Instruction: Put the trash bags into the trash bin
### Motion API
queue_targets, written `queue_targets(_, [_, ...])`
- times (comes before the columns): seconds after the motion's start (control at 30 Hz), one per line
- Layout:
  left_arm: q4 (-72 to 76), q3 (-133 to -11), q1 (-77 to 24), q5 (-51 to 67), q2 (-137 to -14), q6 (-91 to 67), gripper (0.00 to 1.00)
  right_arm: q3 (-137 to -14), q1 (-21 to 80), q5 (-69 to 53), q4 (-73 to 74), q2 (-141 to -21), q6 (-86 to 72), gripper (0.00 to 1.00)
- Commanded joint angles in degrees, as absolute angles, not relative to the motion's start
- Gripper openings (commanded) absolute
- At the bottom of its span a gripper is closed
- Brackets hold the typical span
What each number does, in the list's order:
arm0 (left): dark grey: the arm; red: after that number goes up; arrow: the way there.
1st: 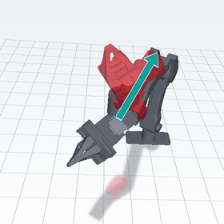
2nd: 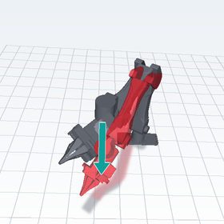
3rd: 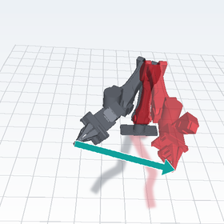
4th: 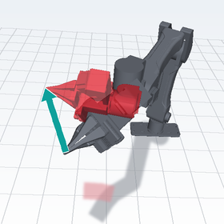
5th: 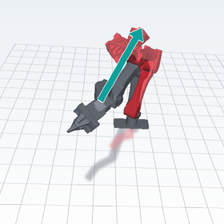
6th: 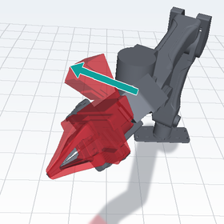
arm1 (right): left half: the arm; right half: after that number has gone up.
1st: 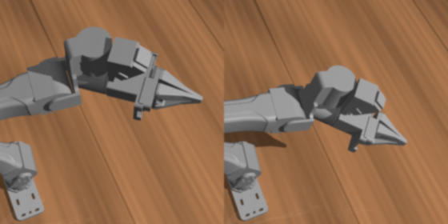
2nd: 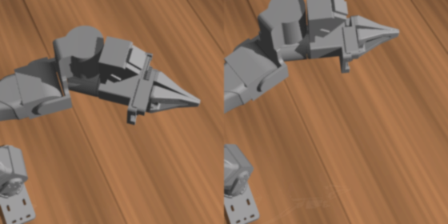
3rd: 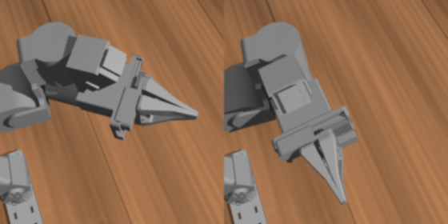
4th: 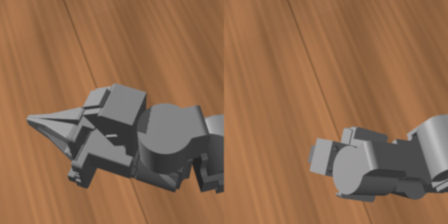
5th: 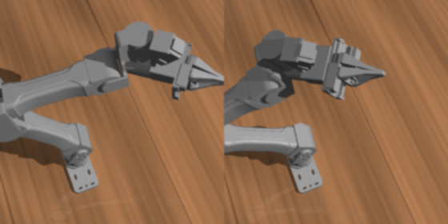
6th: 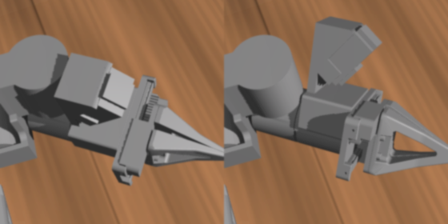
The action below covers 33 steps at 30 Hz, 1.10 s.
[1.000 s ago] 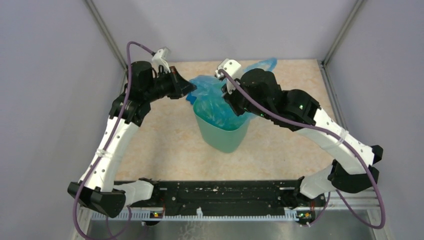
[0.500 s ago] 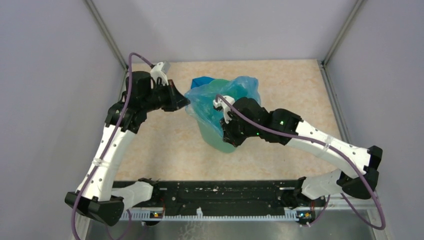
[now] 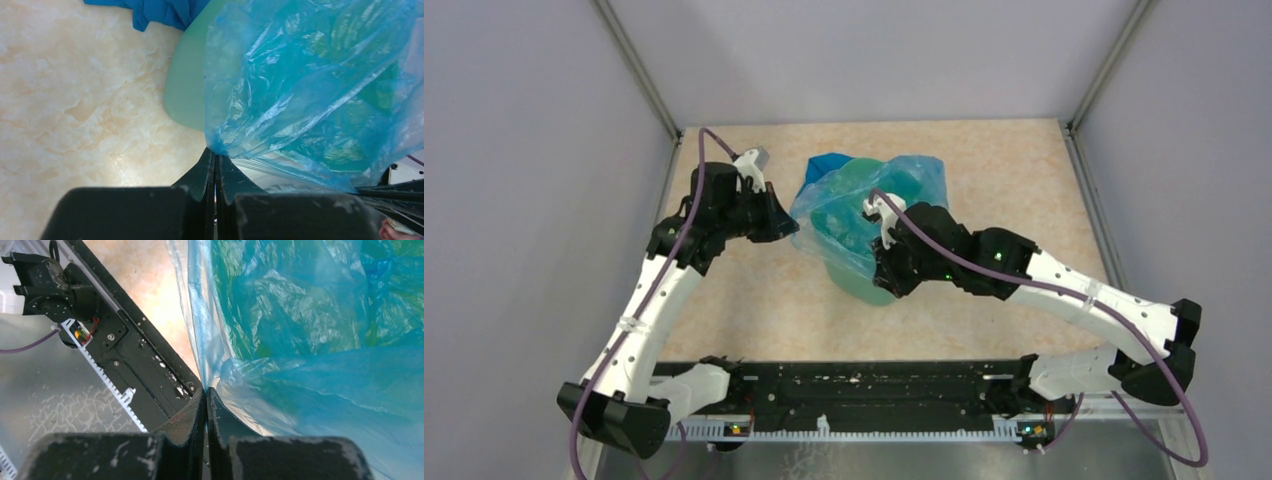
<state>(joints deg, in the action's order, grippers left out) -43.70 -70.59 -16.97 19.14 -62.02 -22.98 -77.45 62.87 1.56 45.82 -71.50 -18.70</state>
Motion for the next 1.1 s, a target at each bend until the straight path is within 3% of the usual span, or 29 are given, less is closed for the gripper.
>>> queue_targets(0.0, [-38.3,-69.1,-16.4,17.0,-61.9,-22.8,0.00,-77.7,63.7,4.2,48.9,-68.0,-19.1,0.05])
queue_targets(0.23, [-34.7,-66.4,-16.5,18.3,-63.4,-24.2,0.00,-76.5,63.6,7.1,51.3,-66.0,-19.1,0.10])
queue_targets(0.47, [-32.5,-65.7,-16.4,19.0,-64.5,-24.3,0.00,-86.0,63.7,6.6,54.3,-64.7,-16.8,0.25])
queue_targets(0.6, [-31.8,-65.4,-16.4,19.1,-64.7,-24.3,0.00,-94.4,63.7,12.3,53.7,-66.0,-13.8,0.48])
queue_targets(0.67, [-31.4,-65.3,-16.4,19.2,-64.7,-24.3,0.00,-97.8,63.7,17.4,53.3,-67.6,-13.0,0.67])
queue_targets(0.73, [-31.3,-65.3,-16.4,18.9,-64.9,-24.2,0.00,-101.9,63.4,23.4,54.2,-70.3,-12.3,0.74])
queue_targets(0.9, [-31.2,-65.6,-16.4,18.8,-65.2,-24.1,0.00,-113.4,56.2,29.3,62.5,-78.6,-15.0,0.72])
queue_targets(1.07, [-31.0,-65.5,-16.4,19.1,-65.2,-24.1,0.00,-113.0,55.4,32.1,65.7,-79.4,-17.8,0.69])
